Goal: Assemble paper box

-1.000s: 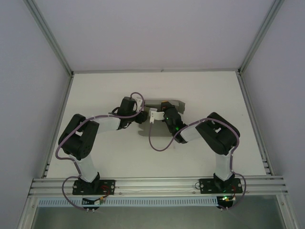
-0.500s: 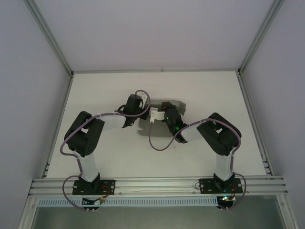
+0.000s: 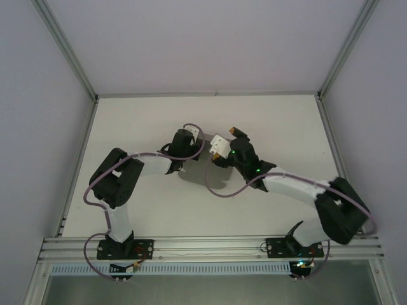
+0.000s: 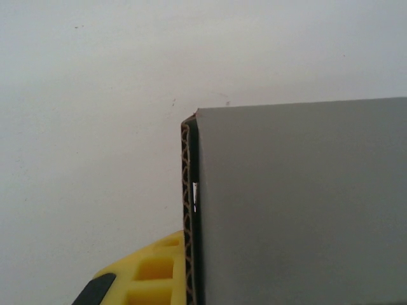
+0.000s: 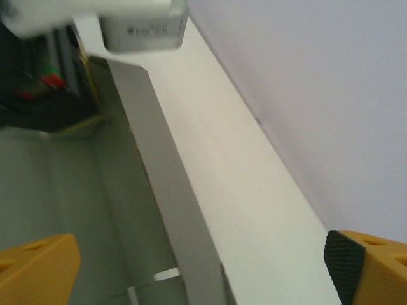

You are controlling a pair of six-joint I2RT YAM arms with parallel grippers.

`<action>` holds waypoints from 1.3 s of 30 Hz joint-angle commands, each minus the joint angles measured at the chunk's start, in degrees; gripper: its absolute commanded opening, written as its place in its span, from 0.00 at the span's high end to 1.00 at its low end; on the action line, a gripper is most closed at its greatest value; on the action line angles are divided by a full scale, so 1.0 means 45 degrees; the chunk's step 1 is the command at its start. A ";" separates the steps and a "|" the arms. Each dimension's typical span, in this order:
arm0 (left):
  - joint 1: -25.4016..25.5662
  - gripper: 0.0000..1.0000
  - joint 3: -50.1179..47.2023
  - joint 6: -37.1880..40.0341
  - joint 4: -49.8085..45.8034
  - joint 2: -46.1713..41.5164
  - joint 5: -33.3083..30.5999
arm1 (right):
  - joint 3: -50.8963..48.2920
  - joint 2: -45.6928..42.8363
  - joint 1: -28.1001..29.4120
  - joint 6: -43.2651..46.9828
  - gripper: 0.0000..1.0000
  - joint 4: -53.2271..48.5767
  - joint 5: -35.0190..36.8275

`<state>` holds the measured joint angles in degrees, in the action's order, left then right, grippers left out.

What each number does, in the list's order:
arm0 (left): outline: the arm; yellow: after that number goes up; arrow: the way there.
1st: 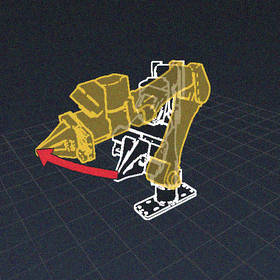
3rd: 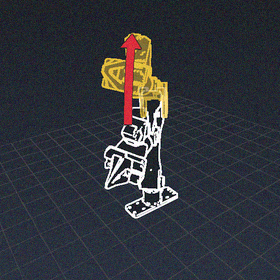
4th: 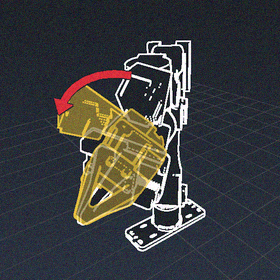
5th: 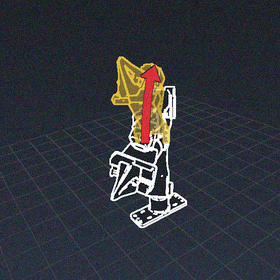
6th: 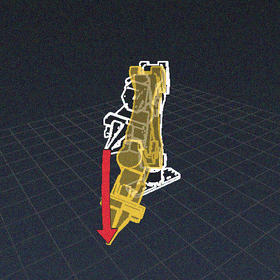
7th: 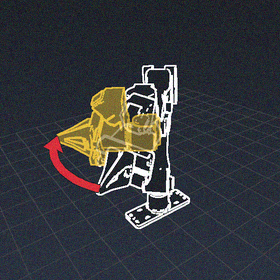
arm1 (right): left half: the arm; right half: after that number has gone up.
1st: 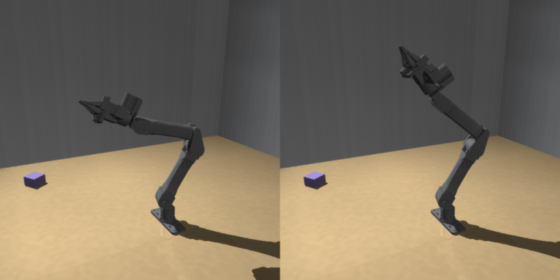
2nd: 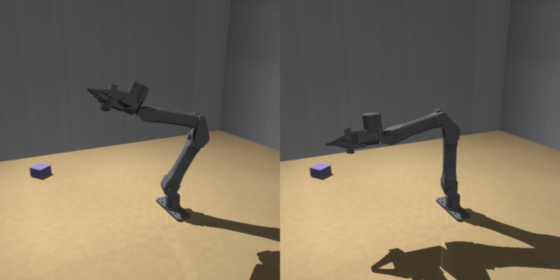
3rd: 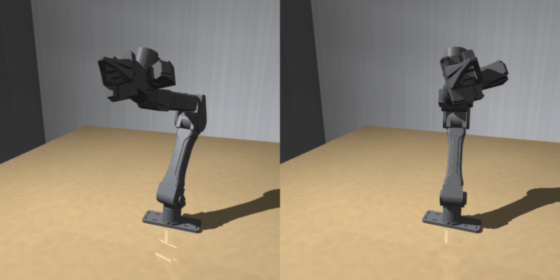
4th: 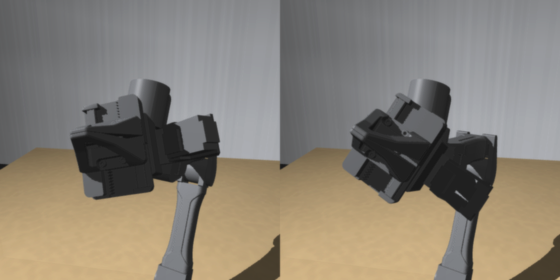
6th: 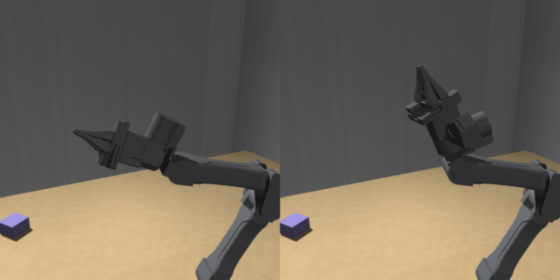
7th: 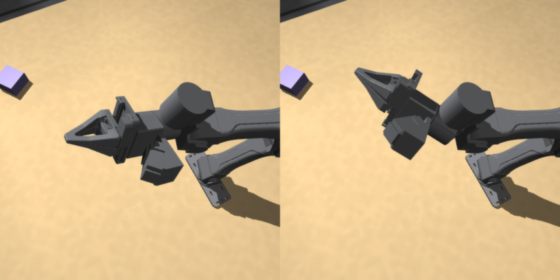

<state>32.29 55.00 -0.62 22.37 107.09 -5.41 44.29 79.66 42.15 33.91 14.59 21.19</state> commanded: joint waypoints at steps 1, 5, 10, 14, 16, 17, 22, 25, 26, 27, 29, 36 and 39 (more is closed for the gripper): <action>0.0173 1.00 -0.0687 0.0301 0.0457 -0.0439 0.0616 | -0.0138 -0.1220 -0.0938 -0.4823 0.00 -0.3297 -0.3092; 0.0316 1.00 -0.1391 0.0415 0.0835 -0.0769 0.1243 | 0.0991 -0.1556 -0.3037 -0.7560 0.00 -0.4929 -0.5886; 0.0816 1.00 -0.1795 0.0930 0.0435 -0.0960 0.1466 | 0.3884 0.0165 -0.3410 -0.7868 0.00 -0.7623 -0.7188; 0.0977 1.00 -0.2008 0.1002 0.0397 -0.1076 0.1733 | 0.5433 0.1891 -0.3409 -0.7192 0.04 -0.8810 -0.7312; 0.1016 1.00 -0.1994 0.1061 0.0371 -0.0988 0.1696 | 0.5908 0.2617 -0.3410 -0.7046 0.05 -0.9047 -0.7039; 0.1043 1.00 -0.1952 0.1112 0.0285 -0.0913 0.1676 | 0.6094 0.2906 -0.3415 -0.7066 0.05 -0.9060 -0.6894; 0.1106 0.98 -0.1864 0.1120 0.0412 -0.0624 0.1598 | 0.6775 0.4098 -0.3408 -0.6378 0.08 -0.9235 -0.7563; 0.1112 0.96 -0.1892 0.0969 0.0652 -0.0556 0.1519 | 0.6743 0.4607 -0.3393 -0.6195 0.08 -0.9238 -0.7483; 0.1118 0.94 -0.1876 0.0930 0.0729 -0.0518 0.1457 | 0.6667 0.4737 -0.3410 -0.6100 0.08 -0.9259 -0.7461; 0.1111 0.94 -0.1853 0.0867 0.0750 -0.0502 0.1347 | 0.6570 0.4860 -0.3407 -0.5898 0.10 -0.9279 -0.7581; 0.1105 0.93 -0.1791 0.0803 0.0778 -0.0475 0.1145 | 0.6290 0.4988 -0.3400 -0.5675 0.10 -0.9210 -0.7653; 0.1111 0.83 -0.1891 0.0340 0.1578 -0.0481 0.0340 | 0.5034 0.4996 -0.3369 -0.5119 0.11 -0.8445 -0.7190; 0.1118 0.77 -0.1766 0.0214 0.2031 -0.0299 0.0282 | 0.4903 0.5071 -0.3369 -0.5036 0.11 -0.8447 -0.7131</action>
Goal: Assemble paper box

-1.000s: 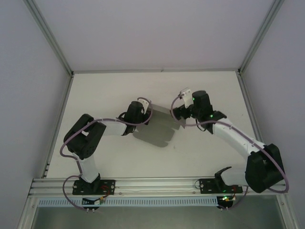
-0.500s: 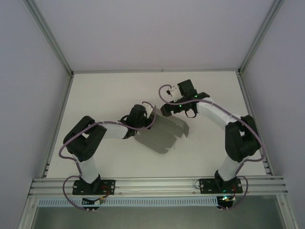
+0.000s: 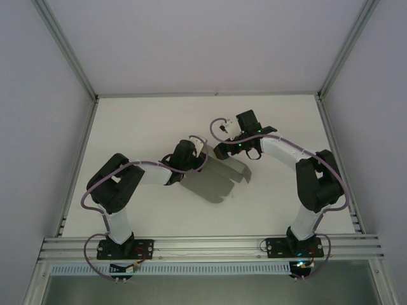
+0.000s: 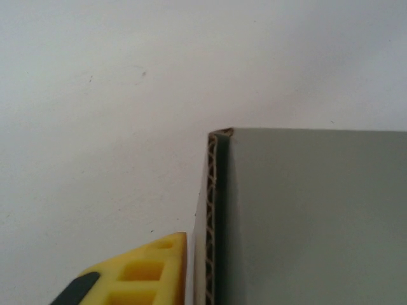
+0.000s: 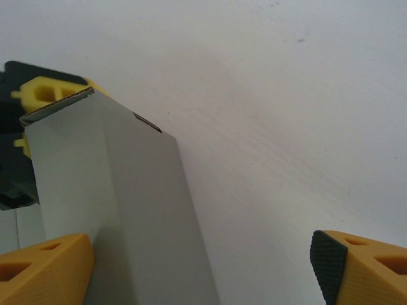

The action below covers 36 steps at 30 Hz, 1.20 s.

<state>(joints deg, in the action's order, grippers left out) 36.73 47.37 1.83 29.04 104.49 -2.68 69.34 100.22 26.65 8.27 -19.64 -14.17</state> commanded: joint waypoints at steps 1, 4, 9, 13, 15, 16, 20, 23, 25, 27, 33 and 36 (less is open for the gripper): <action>0.0118 0.78 -0.0029 -0.0328 0.0682 0.0316 -0.0294 | -0.0650 0.0548 0.0073 0.0698 0.11 -0.0887 0.0747; 0.0114 0.85 0.0142 -0.0354 0.0946 0.0520 -0.0442 | -0.0625 0.0569 0.0088 0.0681 0.11 -0.0870 0.0753; 0.0107 1.00 0.0202 -0.0627 0.1611 0.0632 -0.1363 | -0.0625 0.0611 0.0073 0.0482 0.11 -0.1026 0.0783; 0.0102 1.00 0.0402 -0.1114 0.1120 0.0488 -0.2133 | -0.0860 -0.0063 0.0053 -0.0562 0.09 -0.0581 0.1258; 0.0095 1.00 0.0508 -0.1547 0.0450 0.0252 -0.2574 | -0.1277 -0.1022 0.0053 -0.1628 0.03 0.0167 0.1794; 0.0055 1.00 0.0545 -0.1824 0.0077 0.0088 -0.2692 | -0.1445 -0.1556 0.0053 -0.2143 0.01 0.0400 0.2298; -0.0105 1.00 0.0842 -0.2937 -0.1944 -0.0747 -0.2908 | -0.2421 -0.3993 0.0045 -0.4444 0.00 0.0172 0.4446; -0.0114 1.00 0.1485 -0.3117 -0.4142 -0.1317 -0.2570 | -0.3518 -0.5653 0.0033 -0.5377 0.00 -0.0357 0.4792; -0.0111 1.00 0.1536 -0.3003 -0.4694 -0.1666 -0.2080 | -0.4413 -0.6607 0.0045 -0.4971 0.00 0.0021 0.3573; -0.0151 1.00 0.1557 -0.2949 -0.5022 -0.2028 -0.1495 | -0.5160 -0.7465 0.0034 -0.4657 0.00 0.0584 0.2474; -0.0330 1.00 0.2111 -0.2216 -0.6448 -0.2469 0.1334 | -0.5214 -0.8331 0.0025 -0.3250 0.11 0.0538 0.1526; -0.0335 1.00 0.1903 -0.2083 -0.6436 -0.2881 0.2435 | -0.4851 -0.8062 0.0014 -0.2580 0.23 0.0269 0.1514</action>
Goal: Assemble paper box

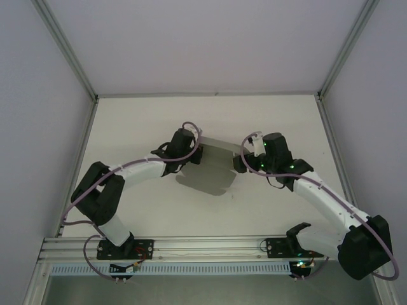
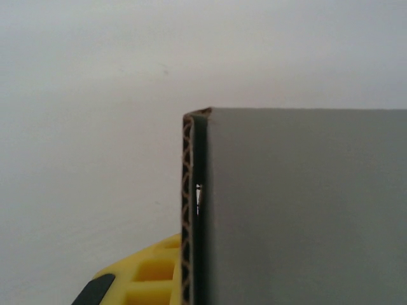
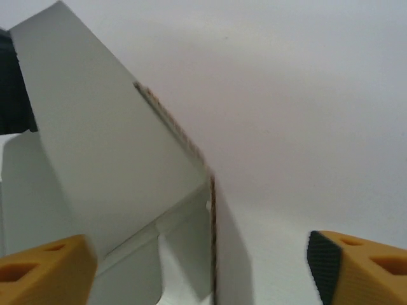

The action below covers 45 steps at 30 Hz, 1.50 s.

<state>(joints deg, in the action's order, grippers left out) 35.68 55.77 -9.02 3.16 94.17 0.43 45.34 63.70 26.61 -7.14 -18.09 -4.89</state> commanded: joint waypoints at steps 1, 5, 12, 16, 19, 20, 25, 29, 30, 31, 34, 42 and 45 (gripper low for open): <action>-0.0095 1.00 -0.0062 0.0249 -0.0634 -0.0765 0.1824 | 0.0576 0.0135 0.0024 0.0985 0.30 -0.0176 -0.0500; -0.0128 1.00 -0.0063 0.0095 -0.0911 -0.1111 0.1034 | 0.0610 0.0021 0.0034 0.1339 0.58 -0.0395 -0.0901; -0.0192 1.00 0.0206 -0.0097 -0.1229 -0.1164 0.0375 | -0.0017 -0.0627 0.0031 0.1720 0.90 0.0048 -0.1138; -0.0185 1.00 0.0429 -0.0458 -0.1255 -0.0972 -0.0712 | 0.0040 -0.0568 0.0024 0.1918 0.93 -0.0012 -0.0965; -0.0155 1.00 0.0610 -0.1020 -0.1536 -0.0814 -0.2884 | 0.0100 -0.0537 0.0024 0.1752 0.99 0.0091 -0.0535; -0.0145 1.00 0.0653 -0.1218 -0.1680 -0.0757 -0.3567 | 0.0090 -0.0532 0.0026 0.1799 1.00 0.0140 -0.0569; -0.0099 1.00 0.1526 -0.2277 -0.3319 0.0077 -0.6981 | 0.0051 -0.0425 0.0035 0.1801 1.00 0.0445 -0.0568; -0.0093 1.00 0.2197 -0.2995 -0.4710 0.0891 -0.8685 | 0.0177 -0.0207 0.0046 0.1762 1.00 0.0460 -0.0555; -0.0104 1.00 0.2188 -0.3140 -0.4727 0.0928 -0.8735 | 0.0197 -0.0146 0.0048 0.1757 1.00 0.0455 -0.0555; -0.0095 1.00 0.2130 -0.2961 -0.4587 0.0920 -0.8466 | 0.0234 -0.0112 0.0044 0.1759 1.00 0.0474 -0.0557; -0.0061 1.00 0.1642 -0.2297 -0.3537 0.0490 -0.7160 | 0.0314 0.0004 0.0043 0.1742 1.00 0.0530 -0.0431; 0.0134 1.00 -0.0332 -0.0845 -0.0850 -0.1719 -0.2747 | 0.0189 -0.0323 0.0029 0.1254 0.37 0.1299 0.1279; 0.0137 1.00 -0.0630 -0.0906 -0.0790 -0.2150 -0.2732 | -0.0028 -0.0914 0.0027 0.1073 0.14 0.1428 0.1086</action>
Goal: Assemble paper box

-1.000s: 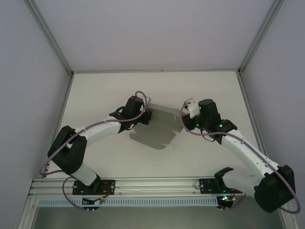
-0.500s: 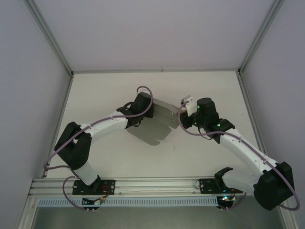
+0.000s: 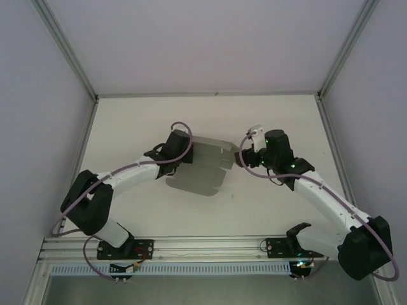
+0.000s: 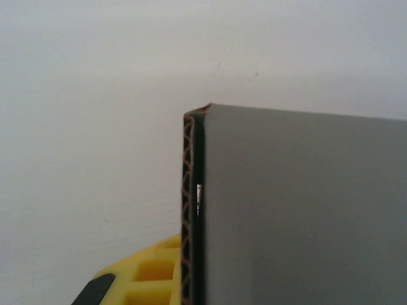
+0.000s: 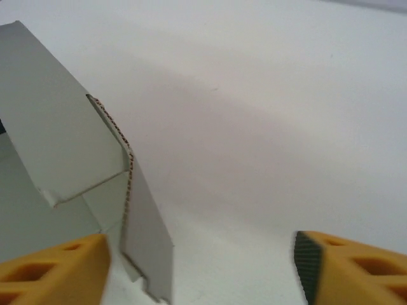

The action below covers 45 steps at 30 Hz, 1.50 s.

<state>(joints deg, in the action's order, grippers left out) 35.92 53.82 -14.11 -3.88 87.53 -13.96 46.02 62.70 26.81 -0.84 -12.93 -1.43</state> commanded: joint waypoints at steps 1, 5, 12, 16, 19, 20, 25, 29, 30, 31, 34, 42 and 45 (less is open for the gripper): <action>0.0092 1.00 -0.0250 0.0211 0.0736 -0.0769 0.0408 | -0.0224 -0.0881 -0.0010 -0.0609 0.09 0.0343 0.0368; 0.0103 1.00 -0.0247 0.0286 0.0457 -0.0826 0.0271 | -0.0113 -0.1076 -0.0020 -0.1112 0.00 0.0727 0.0738; 0.0144 1.00 -0.0151 0.0256 0.0383 -0.0527 0.0346 | 0.1045 0.0924 -0.0013 -0.1053 0.00 0.0289 -0.0240; 0.0191 1.00 0.0125 0.0129 0.0376 -0.0260 0.0498 | 0.1609 0.2390 0.0096 -0.1166 0.00 0.0046 -0.1025; 0.0397 1.00 0.0318 0.0275 0.0425 0.0048 0.0352 | 0.1766 0.3339 0.0411 -0.1482 0.00 0.1100 -0.0647; 0.0483 1.00 0.0413 0.0365 0.0333 0.0189 0.0214 | 0.1922 0.3647 0.0562 -0.1536 0.00 0.1351 -0.0274; 0.0905 1.00 0.0869 0.0480 -0.0114 0.0681 -0.0642 | 0.2618 0.5047 0.1268 -0.3091 0.00 0.2825 0.3514; 0.1040 1.00 0.1034 0.0230 -0.0167 0.0766 -0.0884 | 0.2858 0.5594 0.1472 -0.4099 0.00 0.2874 0.5185; 0.1046 1.00 0.1082 0.0122 -0.0256 0.0783 -0.1016 | 0.2859 0.5600 0.1561 -0.4033 0.00 0.2754 0.5302; 0.1046 1.00 0.1173 -0.0011 -0.0352 0.0802 -0.1206 | 0.2840 0.5536 0.1599 -0.4012 0.00 0.2571 0.5407; 0.1044 1.00 0.1377 -0.0063 -0.0636 0.0886 -0.1701 | 0.2508 0.5104 0.1613 -0.4174 0.00 0.1930 0.5642; 0.1005 1.00 0.1489 0.0543 -0.0763 0.0688 -0.1898 | 0.1014 0.3489 0.1605 -0.4046 0.00 -0.0082 0.6125; 0.1003 1.00 0.1615 0.0683 -0.0915 0.0801 -0.1760 | 0.0462 0.2933 0.1608 -0.4327 0.00 -0.0360 0.6201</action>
<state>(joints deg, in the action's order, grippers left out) 40.01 59.00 -12.58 -6.33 91.35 -21.71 50.15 78.35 34.22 -18.06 -11.14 24.21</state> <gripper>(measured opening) 0.091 0.998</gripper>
